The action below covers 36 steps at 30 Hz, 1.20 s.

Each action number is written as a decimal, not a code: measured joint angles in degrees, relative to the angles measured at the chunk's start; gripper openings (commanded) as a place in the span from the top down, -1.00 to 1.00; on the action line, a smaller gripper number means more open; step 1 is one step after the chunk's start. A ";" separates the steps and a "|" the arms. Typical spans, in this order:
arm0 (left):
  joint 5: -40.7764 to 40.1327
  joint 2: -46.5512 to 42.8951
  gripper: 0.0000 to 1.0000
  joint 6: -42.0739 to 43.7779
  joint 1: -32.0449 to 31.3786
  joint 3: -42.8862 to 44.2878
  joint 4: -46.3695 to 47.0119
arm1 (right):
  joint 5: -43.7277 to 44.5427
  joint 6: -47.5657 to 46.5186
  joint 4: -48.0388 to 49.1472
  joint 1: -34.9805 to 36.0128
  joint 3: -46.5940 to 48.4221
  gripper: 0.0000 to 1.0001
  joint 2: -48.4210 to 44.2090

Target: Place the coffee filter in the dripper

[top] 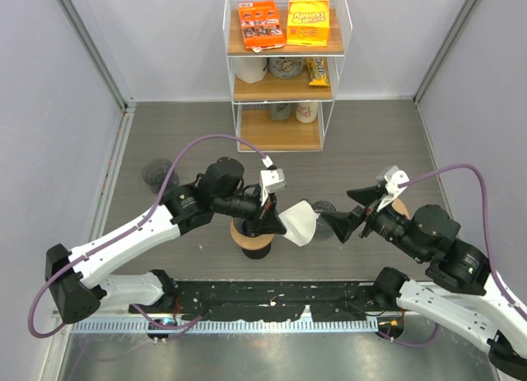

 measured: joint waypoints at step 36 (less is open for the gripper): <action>-0.98 2.93 1.00 2.73 0.00 0.76 -1.07 | -19.26 0.63 3.02 0.00 -0.04 0.90 7.72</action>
